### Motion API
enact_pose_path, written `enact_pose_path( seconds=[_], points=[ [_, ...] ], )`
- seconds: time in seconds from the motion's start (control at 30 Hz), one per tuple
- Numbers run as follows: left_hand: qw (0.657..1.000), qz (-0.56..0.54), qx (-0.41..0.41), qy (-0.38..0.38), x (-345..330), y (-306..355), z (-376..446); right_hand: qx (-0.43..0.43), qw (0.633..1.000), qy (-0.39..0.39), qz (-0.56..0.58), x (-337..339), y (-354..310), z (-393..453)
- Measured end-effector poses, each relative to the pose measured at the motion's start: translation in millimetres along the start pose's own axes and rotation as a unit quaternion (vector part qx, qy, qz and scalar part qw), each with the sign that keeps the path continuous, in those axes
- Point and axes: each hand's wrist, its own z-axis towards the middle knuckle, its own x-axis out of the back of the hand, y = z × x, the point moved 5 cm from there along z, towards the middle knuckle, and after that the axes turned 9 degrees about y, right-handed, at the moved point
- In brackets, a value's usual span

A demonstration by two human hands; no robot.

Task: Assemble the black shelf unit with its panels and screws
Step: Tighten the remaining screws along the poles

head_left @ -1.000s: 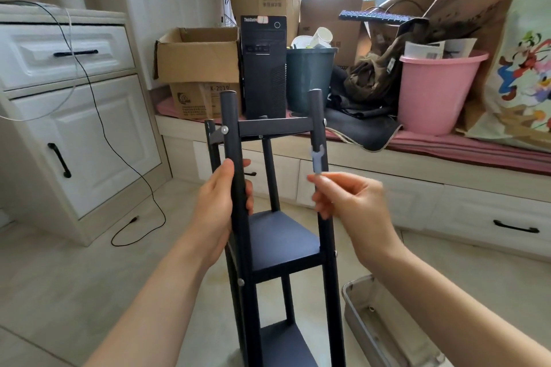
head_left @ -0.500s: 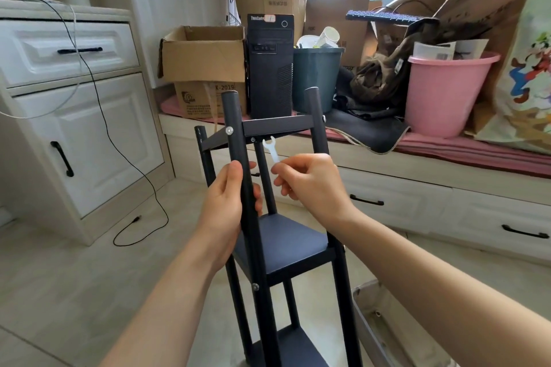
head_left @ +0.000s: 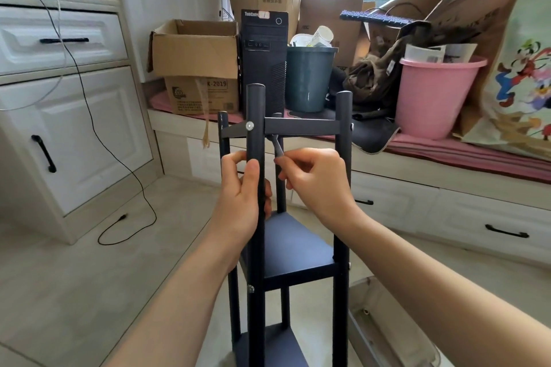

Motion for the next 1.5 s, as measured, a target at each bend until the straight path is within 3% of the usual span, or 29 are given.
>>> enact_pose_path(
  seconds=[0.3, 0.47, 0.77, 1.03, 1.27, 1.5],
  points=[
    [1.0, 0.005, 0.0, -0.004, -3, 4, -2, 0.022, 1.0, 0.005, -0.01, 1, 6, -1],
    [1.0, 0.017, -0.017, 0.006, -4, 7, -3, -0.008, 0.999, 0.01, 0.03, -6, 16, -3],
    [0.999, 0.028, -0.031, 0.004, -4, 7, -2, 0.039, 0.994, 0.075, 0.073, -29, 25, -9],
    [0.999, 0.028, -0.04, 0.003, -6, 12, -2, -0.013, 0.986, 0.074, 0.146, -55, 35, -5],
    [0.999, 0.029, -0.034, 0.0, -7, 10, 0, 0.077, 0.989, 0.11, 0.053, -39, 30, 2],
    [0.999, 0.043, -0.032, -0.002, -7, 8, -1, 0.096, 0.994, 0.048, 0.003, -16, 12, 10]
  ],
)
